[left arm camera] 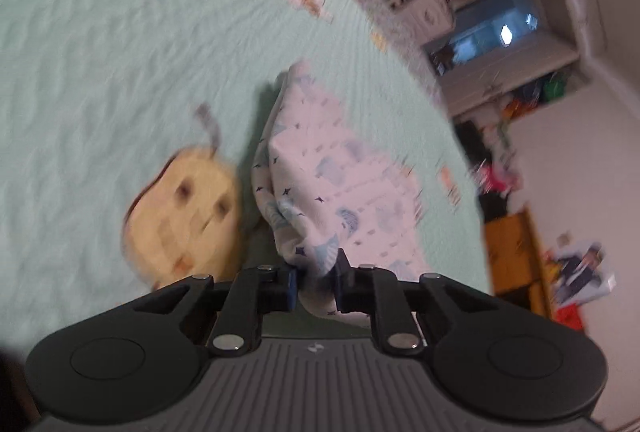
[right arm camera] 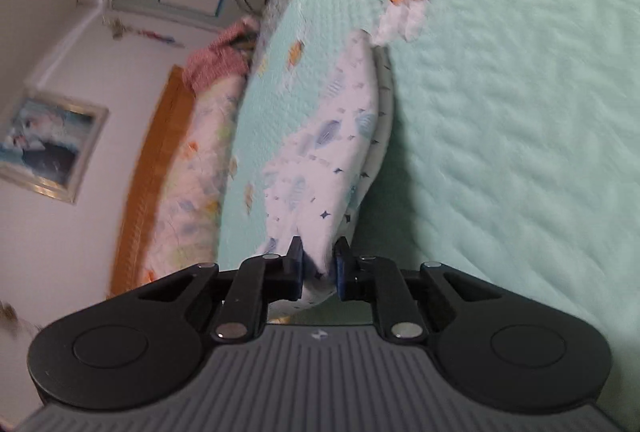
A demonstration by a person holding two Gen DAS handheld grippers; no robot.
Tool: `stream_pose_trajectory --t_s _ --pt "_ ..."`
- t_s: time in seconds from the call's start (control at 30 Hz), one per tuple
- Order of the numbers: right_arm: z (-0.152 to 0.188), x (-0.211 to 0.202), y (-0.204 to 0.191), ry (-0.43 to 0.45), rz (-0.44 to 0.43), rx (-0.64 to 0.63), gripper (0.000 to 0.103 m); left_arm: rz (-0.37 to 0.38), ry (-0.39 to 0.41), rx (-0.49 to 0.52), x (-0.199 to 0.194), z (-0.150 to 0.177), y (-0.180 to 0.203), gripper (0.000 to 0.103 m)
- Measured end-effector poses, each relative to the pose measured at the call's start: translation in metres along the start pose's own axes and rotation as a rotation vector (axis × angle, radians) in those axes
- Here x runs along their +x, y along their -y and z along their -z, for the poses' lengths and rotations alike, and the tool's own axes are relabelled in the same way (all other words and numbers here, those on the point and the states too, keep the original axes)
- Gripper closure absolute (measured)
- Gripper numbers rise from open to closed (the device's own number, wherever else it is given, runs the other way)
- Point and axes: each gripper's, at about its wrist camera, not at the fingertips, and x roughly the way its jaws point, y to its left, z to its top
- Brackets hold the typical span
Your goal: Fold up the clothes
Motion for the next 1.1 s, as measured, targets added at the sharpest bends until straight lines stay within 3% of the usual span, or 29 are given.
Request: stream_pose_trajectory --t_s 0.07,0.13,0.23,0.33,0.4,0.47,0.53,0.63,0.67,0.7,0.73,0.77,0.87,0.93,1.0,1.1 --pt "0.012 0.003 0.009 -0.021 0.076 -0.042 0.088 -0.01 -0.007 -0.003 0.005 0.004 -0.01 0.079" --pt "0.016 0.0 0.011 0.005 0.054 -0.063 0.085 0.006 0.008 -0.003 0.002 0.003 -0.011 0.076" --pt "0.014 -0.008 -0.003 0.036 0.104 -0.102 0.075 -0.006 0.035 0.043 -0.007 0.003 -0.005 0.06" --pt "0.008 -0.024 -0.03 0.134 0.257 -0.248 0.072 -0.012 0.056 0.047 -0.011 0.009 -0.006 0.056" --pt "0.003 -0.027 -0.054 0.171 0.287 -0.371 0.072 -0.012 0.064 0.027 -0.011 0.01 -0.007 0.056" --pt "-0.007 -0.014 -0.083 0.147 0.282 -0.493 0.067 -0.009 0.074 0.011 -0.011 0.01 -0.008 0.054" --pt "-0.009 0.015 -0.114 0.098 0.275 -0.628 0.051 0.001 0.088 0.012 -0.011 0.008 -0.006 0.053" --pt "-0.01 0.064 -0.157 0.012 0.236 -0.824 0.052 0.027 0.107 0.033 -0.01 0.006 -0.008 0.054" --pt "-0.012 0.084 -0.167 -0.036 0.203 -0.853 0.053 0.035 0.11 0.037 -0.01 0.005 -0.01 0.054" --pt "-0.016 0.104 -0.175 -0.087 0.181 -0.861 0.065 0.041 0.109 0.037 -0.01 0.005 -0.012 0.055" --pt "-0.019 0.123 -0.182 -0.134 0.163 -0.869 0.084 0.046 0.107 0.036 -0.01 0.004 -0.014 0.056" --pt "-0.02 0.142 -0.189 -0.166 0.167 -0.883 0.087 0.052 0.105 0.035 -0.01 0.004 -0.017 0.057" --pt "-0.021 0.183 -0.207 -0.155 0.256 -0.997 0.087 0.062 0.105 0.043 -0.011 0.004 -0.02 0.057" --pt "-0.021 0.202 -0.216 -0.142 0.314 -1.068 0.08 0.069 0.102 0.054 -0.01 0.004 -0.02 0.057" --pt "-0.018 0.213 -0.218 -0.173 0.337 -1.121 0.072 0.079 0.093 0.062 -0.007 0.004 -0.021 0.055" --pt "-0.011 0.233 -0.219 -0.226 0.39 -1.236 0.069 0.091 0.085 0.072 -0.005 0.005 -0.021 0.055"
